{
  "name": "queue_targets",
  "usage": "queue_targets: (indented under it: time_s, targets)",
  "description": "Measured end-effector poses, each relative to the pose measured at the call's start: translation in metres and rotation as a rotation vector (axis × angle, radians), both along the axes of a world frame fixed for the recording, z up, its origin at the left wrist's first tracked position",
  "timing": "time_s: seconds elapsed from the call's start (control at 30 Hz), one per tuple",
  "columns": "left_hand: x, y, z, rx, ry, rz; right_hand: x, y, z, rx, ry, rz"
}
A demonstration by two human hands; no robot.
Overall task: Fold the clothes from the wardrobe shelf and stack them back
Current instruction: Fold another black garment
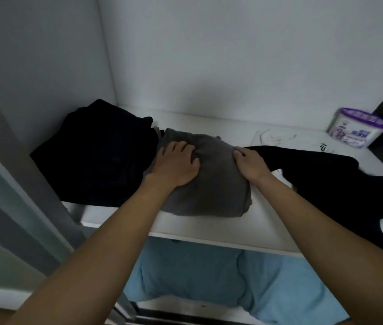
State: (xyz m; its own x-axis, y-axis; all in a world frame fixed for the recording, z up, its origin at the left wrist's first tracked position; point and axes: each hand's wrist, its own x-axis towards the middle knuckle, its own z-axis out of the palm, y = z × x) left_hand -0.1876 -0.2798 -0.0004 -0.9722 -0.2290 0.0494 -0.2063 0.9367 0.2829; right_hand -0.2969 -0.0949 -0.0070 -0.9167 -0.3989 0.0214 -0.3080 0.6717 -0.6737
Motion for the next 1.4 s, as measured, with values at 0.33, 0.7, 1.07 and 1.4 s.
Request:
queue_targets:
  time_s: [0.33, 0.7, 1.07, 1.4]
  targets:
    - [-0.036, 0.094, 0.017, 0.307, 0.334, -0.372, 0.02, 0.129, 0.016, 0.147, 0.364, -0.383]
    - [-0.073, 0.224, 0.006, 0.386, -0.267, -0.391, 0.043, 0.275, -0.012, 0.051, -0.07, -0.645]
    - [-0.076, 0.304, 0.017, 1.066, -0.239, -0.015, 0.126, 0.311, 0.01, -0.046, -0.256, 0.433]
    - [-0.024, 0.33, 0.011, 1.022, 0.159, -0.171, 0.137, 0.348, -0.035, -0.37, -0.334, -0.04]
